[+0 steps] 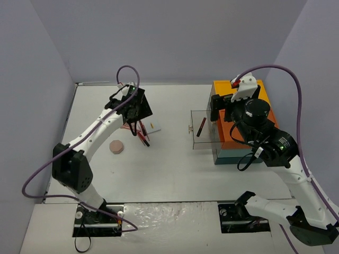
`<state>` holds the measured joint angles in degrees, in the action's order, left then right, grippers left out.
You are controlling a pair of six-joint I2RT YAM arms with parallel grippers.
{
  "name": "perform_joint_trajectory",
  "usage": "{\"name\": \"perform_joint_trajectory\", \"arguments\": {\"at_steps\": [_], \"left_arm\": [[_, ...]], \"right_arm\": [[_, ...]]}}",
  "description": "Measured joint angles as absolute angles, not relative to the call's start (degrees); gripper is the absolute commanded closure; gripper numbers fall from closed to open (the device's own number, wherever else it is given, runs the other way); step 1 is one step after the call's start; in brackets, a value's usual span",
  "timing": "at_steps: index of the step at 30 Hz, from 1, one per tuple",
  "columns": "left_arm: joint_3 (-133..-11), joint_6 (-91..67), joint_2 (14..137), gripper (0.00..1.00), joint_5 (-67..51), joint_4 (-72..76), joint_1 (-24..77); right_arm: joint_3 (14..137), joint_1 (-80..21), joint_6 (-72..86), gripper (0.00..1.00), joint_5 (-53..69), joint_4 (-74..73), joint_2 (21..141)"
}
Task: Organize the makeup
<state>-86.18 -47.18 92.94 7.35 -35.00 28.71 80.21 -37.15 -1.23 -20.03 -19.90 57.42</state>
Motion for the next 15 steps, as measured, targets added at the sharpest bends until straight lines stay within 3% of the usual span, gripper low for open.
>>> {"name": "perform_joint_trajectory", "arguments": {"at_steps": [10, 15], "left_arm": [[-82.5, -52.4, 108.8, 0.65, 4.8, -37.3, 28.3], [-81.9, -54.7, 111.1, 0.68, 4.5, -37.5, 28.4]], "right_arm": [[77.4, -37.1, -0.5, 0.0, -19.0, -19.2, 57.4], [76.0, -37.1, 0.2, 0.0, -19.0, -19.0, 57.1]]}}
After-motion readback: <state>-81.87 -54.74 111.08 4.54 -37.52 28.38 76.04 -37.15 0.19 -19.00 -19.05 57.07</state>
